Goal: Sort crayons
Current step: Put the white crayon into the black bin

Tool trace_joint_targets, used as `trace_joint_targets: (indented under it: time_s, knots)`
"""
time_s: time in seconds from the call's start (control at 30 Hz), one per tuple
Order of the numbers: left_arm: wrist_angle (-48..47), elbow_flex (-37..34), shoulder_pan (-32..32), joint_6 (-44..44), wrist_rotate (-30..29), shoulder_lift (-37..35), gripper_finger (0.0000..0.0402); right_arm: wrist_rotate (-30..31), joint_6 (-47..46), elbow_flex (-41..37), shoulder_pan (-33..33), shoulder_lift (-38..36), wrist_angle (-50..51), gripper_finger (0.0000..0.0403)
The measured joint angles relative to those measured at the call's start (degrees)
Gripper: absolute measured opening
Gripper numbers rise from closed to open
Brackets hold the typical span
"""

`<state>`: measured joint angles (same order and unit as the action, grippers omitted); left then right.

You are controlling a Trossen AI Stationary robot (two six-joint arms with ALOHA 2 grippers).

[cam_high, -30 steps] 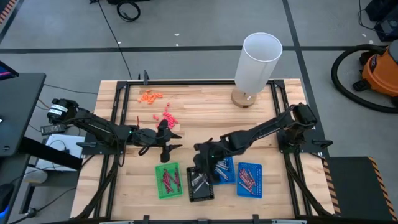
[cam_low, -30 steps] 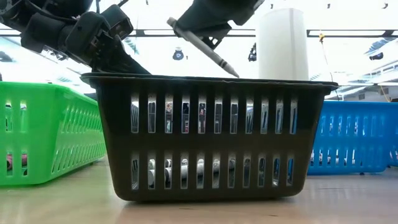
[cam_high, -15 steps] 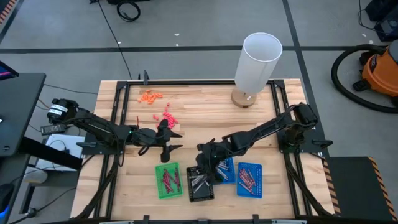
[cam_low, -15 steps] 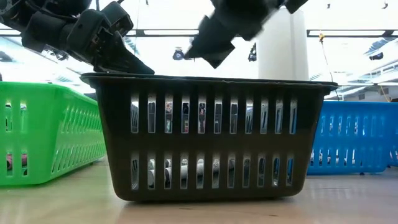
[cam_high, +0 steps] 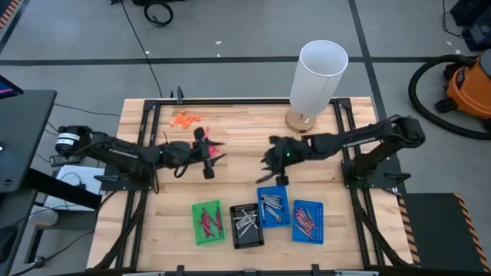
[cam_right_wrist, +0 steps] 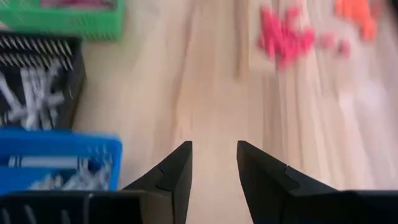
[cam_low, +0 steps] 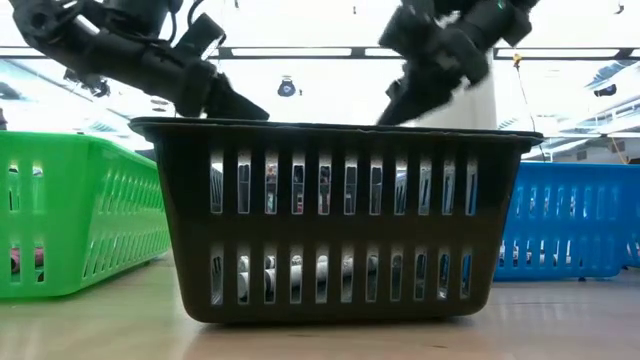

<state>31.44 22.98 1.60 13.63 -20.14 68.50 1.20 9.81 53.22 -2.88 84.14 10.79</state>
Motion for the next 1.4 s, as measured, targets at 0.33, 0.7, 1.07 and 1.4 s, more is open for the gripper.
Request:
trace_joint_targets:
  time_s: [0.33, 0.7, 1.07, 1.4]
  knots:
    - [13.5, 0.0, -8.9, 13.3, 0.0, 0.0, 0.0192, -8.4, -2.7, -1.2, 11.8, -3.7, 16.3, 0.0136]
    - [17.0, 0.0, -16.7, -31.4, -0.2, 0.0, 0.0192, -22.1, -10.1, 5.5, 19.7, -3.7, 25.1, 0.0136]
    - [-0.6, 0.0, -15.1, -62.2, 2.1, 0.0, 0.0192, -26.8, -17.1, 6.3, 18.8, -3.7, 27.6, 0.0136]
    - [-14.7, 8.9, -15.1, -74.4, 11.4, 0.0, 0.0192, -23.2, -8.5, 12.5, 15.0, 4.7, 37.3, 0.0136]
